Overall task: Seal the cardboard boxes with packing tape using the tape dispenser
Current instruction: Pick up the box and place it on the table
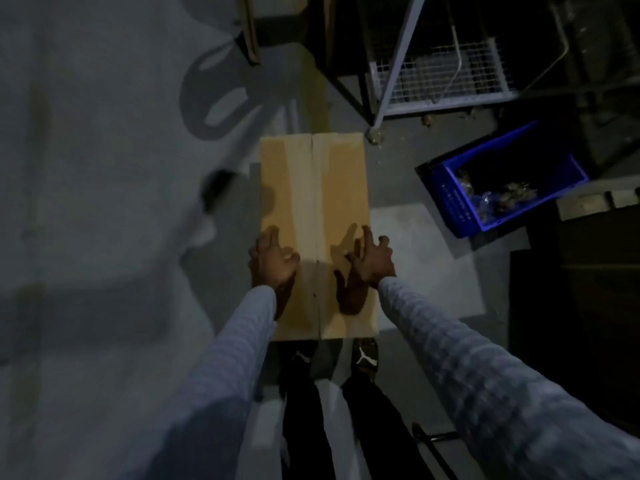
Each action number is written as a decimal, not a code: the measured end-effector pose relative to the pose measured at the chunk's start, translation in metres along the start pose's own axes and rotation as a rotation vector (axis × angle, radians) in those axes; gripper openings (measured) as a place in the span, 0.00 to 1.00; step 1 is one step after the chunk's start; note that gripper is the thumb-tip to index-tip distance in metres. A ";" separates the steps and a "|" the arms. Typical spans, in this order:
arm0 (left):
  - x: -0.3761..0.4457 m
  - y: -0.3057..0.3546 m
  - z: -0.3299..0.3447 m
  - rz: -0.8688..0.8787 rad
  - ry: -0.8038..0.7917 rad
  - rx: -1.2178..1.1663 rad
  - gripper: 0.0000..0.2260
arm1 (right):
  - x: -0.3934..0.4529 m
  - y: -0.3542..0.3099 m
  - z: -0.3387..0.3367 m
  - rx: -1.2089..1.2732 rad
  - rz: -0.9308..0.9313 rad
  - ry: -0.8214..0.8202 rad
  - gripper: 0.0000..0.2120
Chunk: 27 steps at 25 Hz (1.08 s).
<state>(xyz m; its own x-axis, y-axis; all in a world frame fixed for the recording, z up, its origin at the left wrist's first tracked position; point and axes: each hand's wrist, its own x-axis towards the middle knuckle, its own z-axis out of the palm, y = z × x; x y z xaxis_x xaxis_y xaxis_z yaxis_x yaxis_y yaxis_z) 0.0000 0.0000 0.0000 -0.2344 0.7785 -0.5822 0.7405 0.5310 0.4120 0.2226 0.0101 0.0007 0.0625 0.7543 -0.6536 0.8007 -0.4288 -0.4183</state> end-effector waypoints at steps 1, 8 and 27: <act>0.016 -0.003 0.005 -0.040 0.023 0.000 0.39 | 0.020 -0.003 0.012 0.043 0.011 0.020 0.42; 0.074 -0.028 0.029 -0.114 -0.019 -0.353 0.42 | 0.067 -0.004 0.047 0.135 0.003 0.095 0.50; -0.261 0.120 -0.133 0.422 -0.106 0.005 0.50 | -0.347 -0.017 -0.069 0.460 0.252 0.692 0.50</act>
<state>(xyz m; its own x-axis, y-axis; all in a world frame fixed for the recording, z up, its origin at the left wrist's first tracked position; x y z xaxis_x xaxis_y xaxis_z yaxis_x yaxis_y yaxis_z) 0.0665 -0.0945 0.2947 0.1549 0.8883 -0.4323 0.7610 0.1718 0.6256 0.2284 -0.2103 0.2783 0.6737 0.6786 -0.2925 0.4032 -0.6693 -0.6240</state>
